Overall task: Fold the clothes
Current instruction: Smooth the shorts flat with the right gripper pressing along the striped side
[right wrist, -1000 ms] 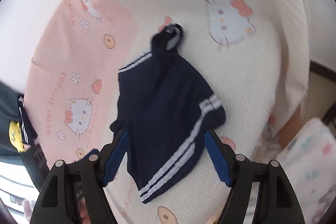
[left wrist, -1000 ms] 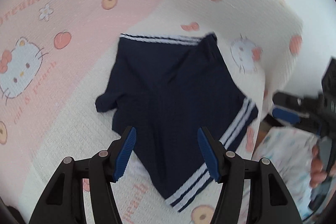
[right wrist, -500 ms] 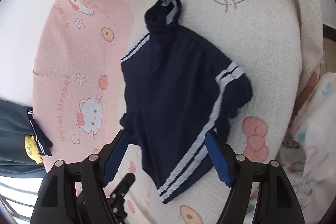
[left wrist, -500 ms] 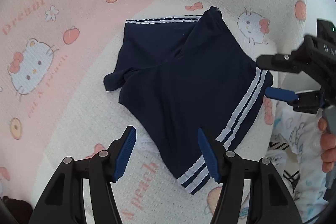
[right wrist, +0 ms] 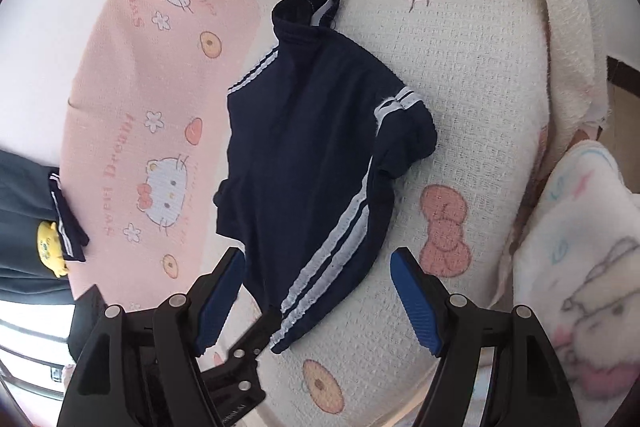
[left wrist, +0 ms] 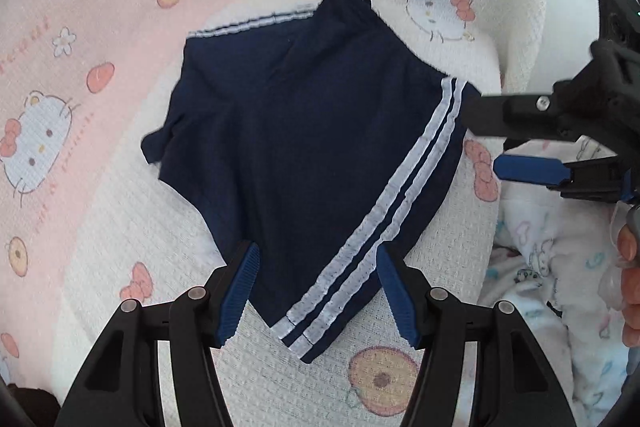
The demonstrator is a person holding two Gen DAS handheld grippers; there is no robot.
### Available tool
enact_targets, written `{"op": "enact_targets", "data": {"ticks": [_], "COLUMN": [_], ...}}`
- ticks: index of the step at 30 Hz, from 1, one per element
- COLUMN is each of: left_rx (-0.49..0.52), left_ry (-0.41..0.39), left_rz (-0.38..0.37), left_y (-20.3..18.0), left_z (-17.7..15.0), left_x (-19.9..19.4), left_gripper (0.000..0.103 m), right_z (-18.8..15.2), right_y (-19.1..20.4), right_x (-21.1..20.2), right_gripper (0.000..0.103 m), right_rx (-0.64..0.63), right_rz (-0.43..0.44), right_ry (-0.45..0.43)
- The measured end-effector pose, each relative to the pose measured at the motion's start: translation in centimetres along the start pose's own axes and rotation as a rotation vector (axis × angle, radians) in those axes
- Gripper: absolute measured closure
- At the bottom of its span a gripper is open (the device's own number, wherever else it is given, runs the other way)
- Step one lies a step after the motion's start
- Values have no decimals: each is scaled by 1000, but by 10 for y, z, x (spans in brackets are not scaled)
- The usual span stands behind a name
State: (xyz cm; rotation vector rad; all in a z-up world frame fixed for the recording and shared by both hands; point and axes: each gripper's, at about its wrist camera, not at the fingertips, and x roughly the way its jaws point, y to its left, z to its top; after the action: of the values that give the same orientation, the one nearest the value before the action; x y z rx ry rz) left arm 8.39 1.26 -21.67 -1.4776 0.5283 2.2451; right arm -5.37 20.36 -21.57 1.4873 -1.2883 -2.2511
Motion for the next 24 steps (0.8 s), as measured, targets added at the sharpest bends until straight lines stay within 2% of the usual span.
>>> {"op": "enact_targets", "data": {"ticks": [2,5,7,9,14,16,19,22,24], "left_rx": [48,109,132,129,115,156,245,329,352], "left_ry": [21,34,43,65,90,85,69,55,59], "left_rz": [25,69,93,115,147,188,256,279,287], "left_y": [-4,-3,-1,3,8,2,-12,-26,-31], "left_z": [1,-2,-4,-7,-14,-17,-21,-25,-26], "left_x": [4,6,7,10,12,11,11,13,17], "left_gripper": [45,45,45,45,45,45,45,45,45], "right_z": [2,3,3,3,6,7,12,20,25], "right_y": [4,12,9,0,-25,-30,-30,-34,-40], "right_x": [9,26,36,39,28,25,21,22,22], "right_gripper": [28,28,28,28,28,28,28,28,28], "right_rx": [-26,-127,-150,-141,-36,-14,-29,-22,9], "right_rz": [18,-73,-116,-92,37,65,52,62,105], "right_ry": [16,42,76,82,59,52,28,11,-1]}}
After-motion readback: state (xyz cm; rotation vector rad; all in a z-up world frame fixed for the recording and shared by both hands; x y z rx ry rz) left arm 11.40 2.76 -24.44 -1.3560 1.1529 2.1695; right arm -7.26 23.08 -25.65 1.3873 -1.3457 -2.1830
